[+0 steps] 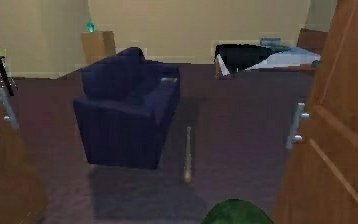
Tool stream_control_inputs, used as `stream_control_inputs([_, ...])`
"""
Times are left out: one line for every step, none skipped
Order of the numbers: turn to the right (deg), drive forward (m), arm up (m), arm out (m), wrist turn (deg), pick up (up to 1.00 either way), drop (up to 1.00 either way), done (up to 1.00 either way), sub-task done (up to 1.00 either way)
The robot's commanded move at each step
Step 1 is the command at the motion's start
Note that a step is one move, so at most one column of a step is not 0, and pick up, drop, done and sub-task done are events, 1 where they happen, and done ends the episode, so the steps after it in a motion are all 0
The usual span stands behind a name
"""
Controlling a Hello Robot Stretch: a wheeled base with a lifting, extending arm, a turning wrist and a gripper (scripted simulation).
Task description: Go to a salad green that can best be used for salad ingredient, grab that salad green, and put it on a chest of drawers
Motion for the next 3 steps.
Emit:
stream_control_inputs([15.0, 0.00, 0.00, 0.00, 0.0, 0.00, 0.00, 0.00, 0.00])
stream_control_inputs([0.0, 1.00, 0.00, 0.00, 0.0, 0.00, 0.00, 0.00, 0.00])
stream_control_inputs([0.0, 0.25, 0.00, 0.00, 0.0, 0.00, 0.00, 0.00, 0.00])
